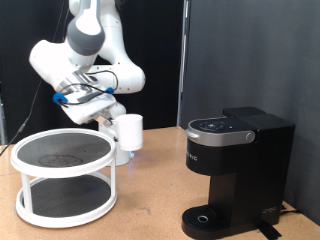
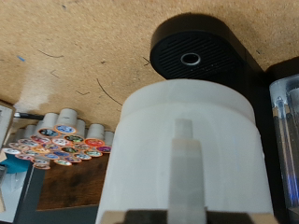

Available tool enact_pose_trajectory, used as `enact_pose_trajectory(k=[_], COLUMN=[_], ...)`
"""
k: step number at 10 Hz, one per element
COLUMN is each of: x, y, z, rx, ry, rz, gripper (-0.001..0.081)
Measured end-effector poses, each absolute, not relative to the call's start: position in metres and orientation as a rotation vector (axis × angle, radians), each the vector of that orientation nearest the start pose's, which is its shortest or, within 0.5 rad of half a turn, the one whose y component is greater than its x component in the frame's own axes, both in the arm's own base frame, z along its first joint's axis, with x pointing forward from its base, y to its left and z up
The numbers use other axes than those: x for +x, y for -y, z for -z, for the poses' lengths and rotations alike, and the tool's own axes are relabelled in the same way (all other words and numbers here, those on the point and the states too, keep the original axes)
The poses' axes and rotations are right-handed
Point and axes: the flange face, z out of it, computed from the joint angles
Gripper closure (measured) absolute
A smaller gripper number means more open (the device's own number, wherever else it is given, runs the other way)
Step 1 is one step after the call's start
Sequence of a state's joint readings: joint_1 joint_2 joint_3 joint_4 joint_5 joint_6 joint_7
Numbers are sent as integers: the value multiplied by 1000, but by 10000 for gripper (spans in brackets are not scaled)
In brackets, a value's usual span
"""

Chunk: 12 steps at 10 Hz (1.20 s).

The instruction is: Make a cup of coffee with the keurig machine

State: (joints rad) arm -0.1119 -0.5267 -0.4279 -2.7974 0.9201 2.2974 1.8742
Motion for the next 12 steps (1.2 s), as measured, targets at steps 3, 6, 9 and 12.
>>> enact_pose_trajectory(k=[3,6,9,12], x=[339,342,350,362], y=[127,122,122,122], z=[-348,-348,-339,-322], rx=[-149,-166,-176,-173], ry=[-2405,-2409,-2458,-2491], rz=[-800,-810,-812,-773], gripper=[806,806,806,806])
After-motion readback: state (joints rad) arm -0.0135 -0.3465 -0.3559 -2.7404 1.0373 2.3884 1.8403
